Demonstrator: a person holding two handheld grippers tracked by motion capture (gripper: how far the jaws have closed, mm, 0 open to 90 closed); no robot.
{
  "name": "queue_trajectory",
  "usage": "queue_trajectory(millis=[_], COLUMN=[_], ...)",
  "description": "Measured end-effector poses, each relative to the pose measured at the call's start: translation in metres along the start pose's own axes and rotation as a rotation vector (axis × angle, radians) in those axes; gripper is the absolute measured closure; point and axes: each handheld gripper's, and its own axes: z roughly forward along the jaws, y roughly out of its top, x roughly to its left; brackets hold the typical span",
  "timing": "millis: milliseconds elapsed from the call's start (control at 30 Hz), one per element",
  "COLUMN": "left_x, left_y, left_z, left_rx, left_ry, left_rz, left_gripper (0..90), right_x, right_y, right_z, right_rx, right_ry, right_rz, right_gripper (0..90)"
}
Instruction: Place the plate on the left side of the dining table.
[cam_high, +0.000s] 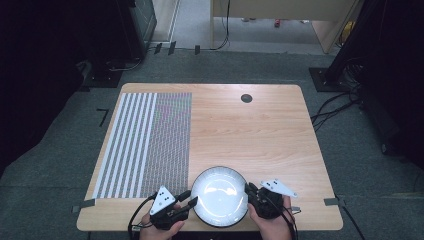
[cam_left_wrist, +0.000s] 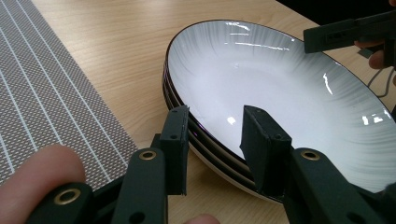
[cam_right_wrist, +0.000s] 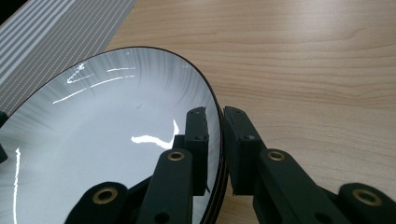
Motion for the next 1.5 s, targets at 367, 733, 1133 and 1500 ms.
queue_trajectory(millis=[367,733,1133,1500], left_x=[-0.001,-0.001,0.0,-0.002], left_y=[-0.001,-0.001,-0.001,-0.001], left_z=[0.002,0.002,0.002,0.002], left_rx=[-0.014,-0.016,-0.011,-0.015], left_ry=[0.013,0.018,0.016,0.017], left_rz=[0.002,0.006,0.011,0.025], left_gripper=[62.3,62.1,57.3,60.8], right_x=[0.004,0.009,0.002,-0.002], right_y=[-0.004,-0.007,-0.001,-0.001], right_z=[0.003,0.005,0.0,-0.003], right_rx=[-0.049,-0.075,-0.096,-0.092], right_ry=[-0.028,-0.082,-0.043,0.065], right_rz=[-0.029,-0.084,-0.048,0.005], right_gripper=[80.6,87.4,90.0,90.0])
